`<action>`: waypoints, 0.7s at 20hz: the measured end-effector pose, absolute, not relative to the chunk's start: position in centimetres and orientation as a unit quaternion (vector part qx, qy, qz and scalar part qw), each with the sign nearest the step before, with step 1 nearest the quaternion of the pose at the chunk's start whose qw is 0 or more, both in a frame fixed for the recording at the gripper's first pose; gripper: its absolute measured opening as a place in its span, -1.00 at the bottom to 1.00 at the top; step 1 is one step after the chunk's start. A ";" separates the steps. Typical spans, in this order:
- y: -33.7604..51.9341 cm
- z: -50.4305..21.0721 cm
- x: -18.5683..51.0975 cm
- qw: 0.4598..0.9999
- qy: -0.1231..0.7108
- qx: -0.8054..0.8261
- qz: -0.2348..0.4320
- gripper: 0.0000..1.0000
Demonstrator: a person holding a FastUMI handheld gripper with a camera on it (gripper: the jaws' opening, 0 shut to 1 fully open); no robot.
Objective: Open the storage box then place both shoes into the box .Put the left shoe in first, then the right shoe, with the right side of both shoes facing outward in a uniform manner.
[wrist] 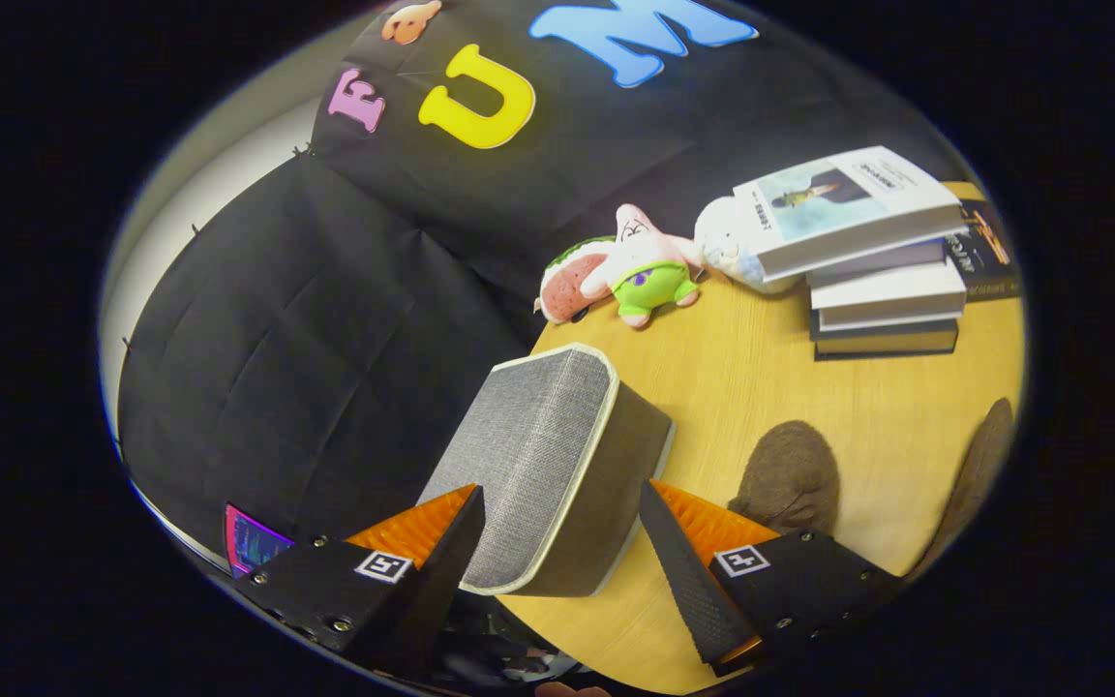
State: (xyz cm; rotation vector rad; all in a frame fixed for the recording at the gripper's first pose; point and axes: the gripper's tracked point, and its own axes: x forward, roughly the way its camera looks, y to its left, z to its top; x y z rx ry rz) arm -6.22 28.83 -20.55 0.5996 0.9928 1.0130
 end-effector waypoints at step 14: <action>34.3 -24.6 -9.1 0.582 0.526 0.367 0.500 0.92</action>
